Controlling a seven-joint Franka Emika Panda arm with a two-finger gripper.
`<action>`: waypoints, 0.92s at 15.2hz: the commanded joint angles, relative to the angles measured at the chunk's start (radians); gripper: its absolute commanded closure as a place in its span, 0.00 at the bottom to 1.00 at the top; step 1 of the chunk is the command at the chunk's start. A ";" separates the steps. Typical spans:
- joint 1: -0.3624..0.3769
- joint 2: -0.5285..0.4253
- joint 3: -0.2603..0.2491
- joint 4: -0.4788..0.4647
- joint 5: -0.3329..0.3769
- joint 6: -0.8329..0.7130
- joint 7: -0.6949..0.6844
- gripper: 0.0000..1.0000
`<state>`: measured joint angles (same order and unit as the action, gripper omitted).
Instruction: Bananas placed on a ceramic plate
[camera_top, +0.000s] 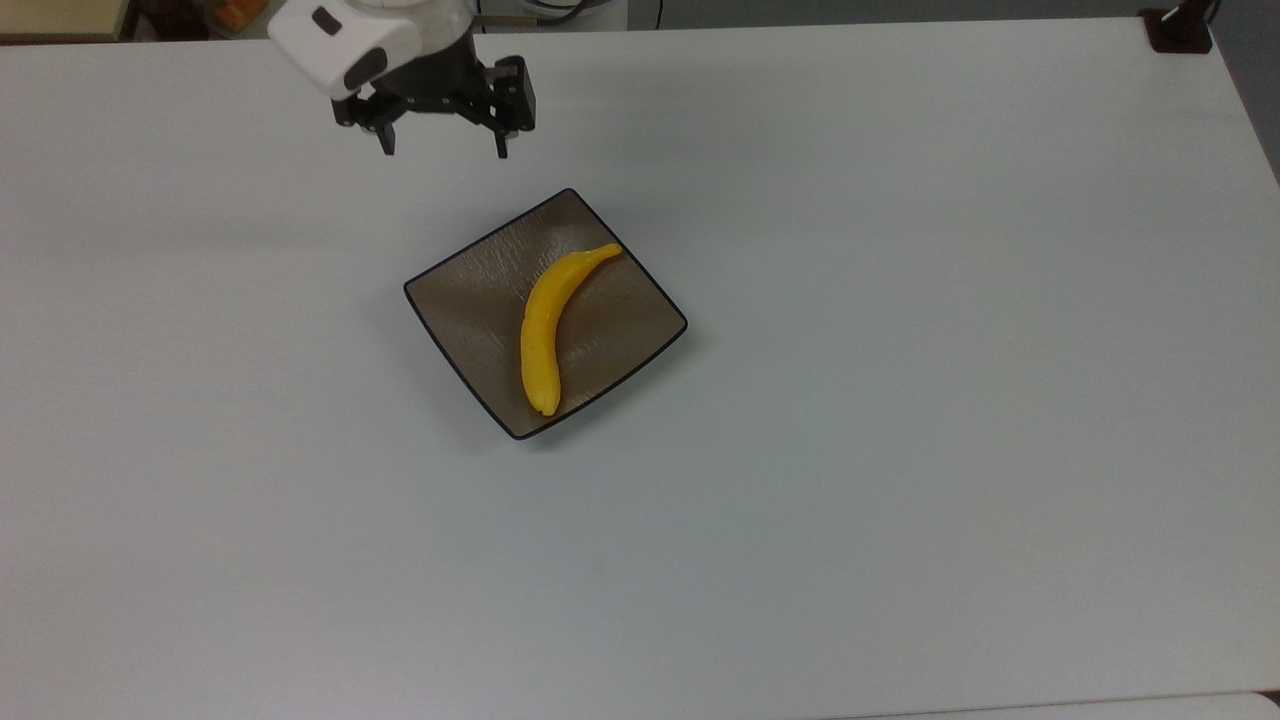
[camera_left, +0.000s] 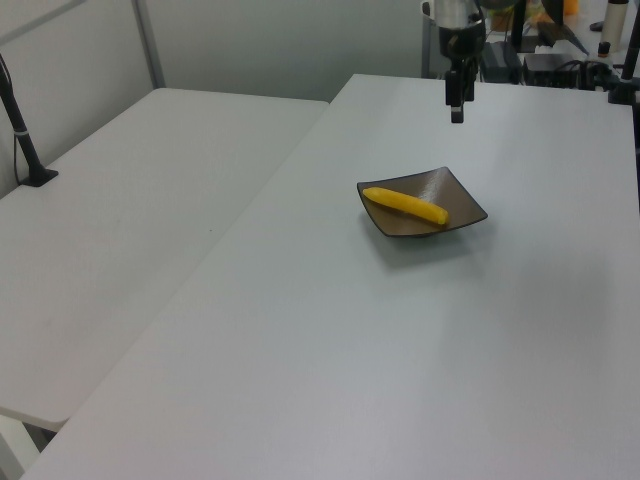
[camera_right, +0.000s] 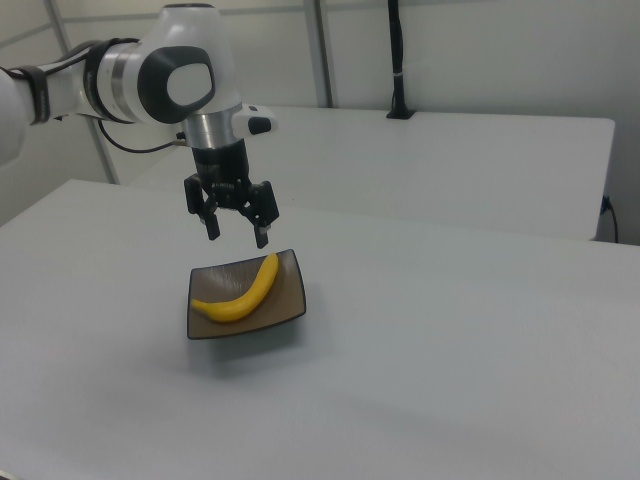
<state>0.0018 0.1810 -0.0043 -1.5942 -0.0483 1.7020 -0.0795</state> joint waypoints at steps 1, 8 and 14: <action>0.063 -0.074 -0.115 -0.067 0.050 0.001 -0.097 0.00; 0.104 -0.167 -0.212 -0.159 0.130 0.129 0.006 0.00; 0.092 -0.163 -0.189 -0.156 0.111 0.102 -0.093 0.00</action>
<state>0.0838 0.0589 -0.1951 -1.7025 0.0641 1.7964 -0.1127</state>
